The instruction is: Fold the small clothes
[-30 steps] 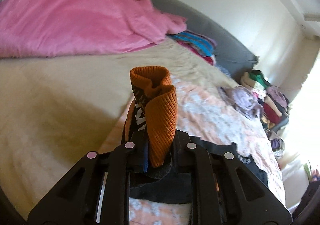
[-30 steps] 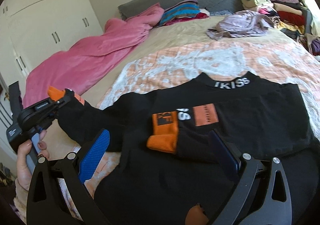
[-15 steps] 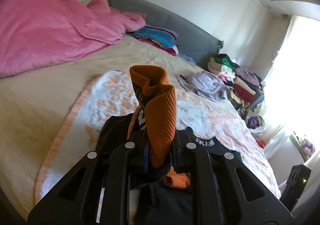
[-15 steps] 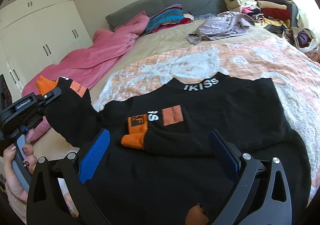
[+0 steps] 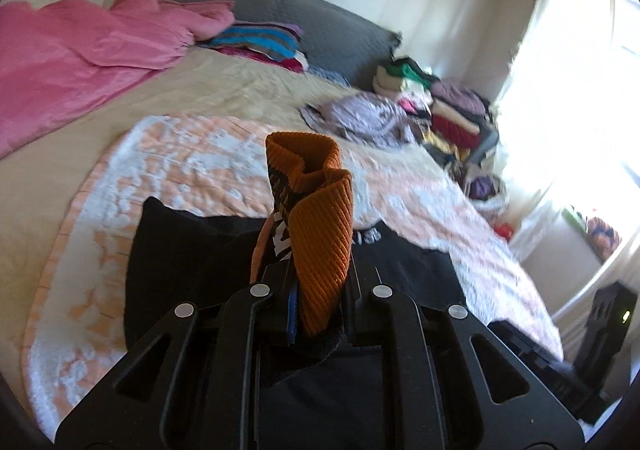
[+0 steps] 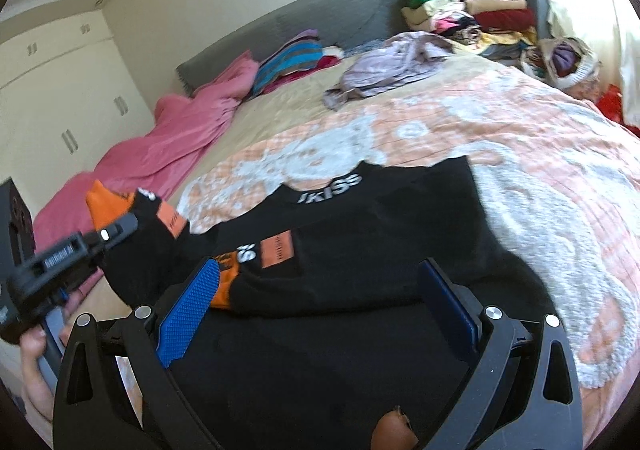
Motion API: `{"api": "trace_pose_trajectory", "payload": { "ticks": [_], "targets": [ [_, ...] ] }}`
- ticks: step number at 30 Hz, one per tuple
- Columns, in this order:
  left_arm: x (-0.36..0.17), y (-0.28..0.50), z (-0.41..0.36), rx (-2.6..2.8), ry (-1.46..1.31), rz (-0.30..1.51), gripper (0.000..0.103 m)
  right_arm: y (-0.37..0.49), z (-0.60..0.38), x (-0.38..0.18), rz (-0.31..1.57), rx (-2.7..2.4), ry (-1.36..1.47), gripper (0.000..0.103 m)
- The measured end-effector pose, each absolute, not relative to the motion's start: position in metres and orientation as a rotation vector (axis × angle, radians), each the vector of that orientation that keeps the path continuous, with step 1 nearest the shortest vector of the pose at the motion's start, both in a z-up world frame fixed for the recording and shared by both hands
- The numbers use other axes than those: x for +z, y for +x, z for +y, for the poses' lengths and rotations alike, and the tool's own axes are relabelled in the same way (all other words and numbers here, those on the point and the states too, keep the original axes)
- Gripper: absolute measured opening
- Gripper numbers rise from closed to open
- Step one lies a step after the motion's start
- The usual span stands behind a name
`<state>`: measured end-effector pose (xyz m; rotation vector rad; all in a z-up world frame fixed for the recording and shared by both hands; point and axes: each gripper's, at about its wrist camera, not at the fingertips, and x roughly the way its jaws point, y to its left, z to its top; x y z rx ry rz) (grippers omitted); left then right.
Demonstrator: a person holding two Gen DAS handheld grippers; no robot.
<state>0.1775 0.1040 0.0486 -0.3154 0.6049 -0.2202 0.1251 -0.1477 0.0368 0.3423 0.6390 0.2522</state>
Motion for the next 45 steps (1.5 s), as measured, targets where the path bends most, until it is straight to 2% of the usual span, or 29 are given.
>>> {"api": "trace_pose_trajectory", "payload": {
  "ticks": [11, 13, 16, 18, 22, 26, 29, 32, 40, 43, 44, 45],
  "targets": [
    [0.011, 0.193, 0.056, -0.303, -0.202, 0.710, 0.011, 0.121, -0.184, 0.027, 0.650, 0.155, 0.380, 0.098],
    [0.007, 0.193, 0.051, -0.329, -0.189, 0.724, 0.015, 0.123, -0.187, 0.024, 0.656, 0.140, 0.383, 0.098],
    [0.006, 0.191, 0.048, -0.345, -0.171, 0.729, 0.026, 0.125, -0.187, 0.021, 0.666, 0.138, 0.388, 0.098],
    [0.008, 0.190, 0.050, -0.357, -0.178, 0.728, 0.038, 0.127, -0.183, 0.019, 0.675, 0.141, 0.386, 0.098],
    [0.014, 0.192, 0.059, -0.357, -0.189, 0.717, 0.039, 0.133, -0.173, 0.014, 0.697, 0.157, 0.374, 0.098],
    [0.020, 0.198, 0.072, -0.382, -0.228, 0.726, 0.058, 0.138, -0.161, 0.010, 0.719, 0.177, 0.356, 0.098],
    [0.025, 0.201, 0.078, -0.398, -0.238, 0.726, 0.060, 0.140, -0.154, 0.008, 0.727, 0.184, 0.349, 0.098],
    [0.032, 0.207, 0.085, -0.417, -0.283, 0.726, 0.073, 0.142, -0.150, 0.005, 0.740, 0.197, 0.349, 0.098],
    [0.028, 0.229, 0.115, -0.310, -0.336, 0.728, 0.073, 0.149, -0.121, -0.016, 0.840, 0.279, 0.341, 0.098],
    [0.019, 0.229, 0.128, -0.257, -0.321, 0.706, 0.079, 0.154, -0.110, -0.030, 0.886, 0.286, 0.349, 0.098],
    [0.017, 0.229, 0.131, -0.249, -0.313, 0.701, 0.080, 0.157, -0.106, -0.036, 0.906, 0.296, 0.366, 0.093],
    [0.016, 0.228, 0.134, -0.241, -0.305, 0.697, 0.080, 0.159, -0.103, -0.041, 0.918, 0.298, 0.377, 0.083]
  ]
}}
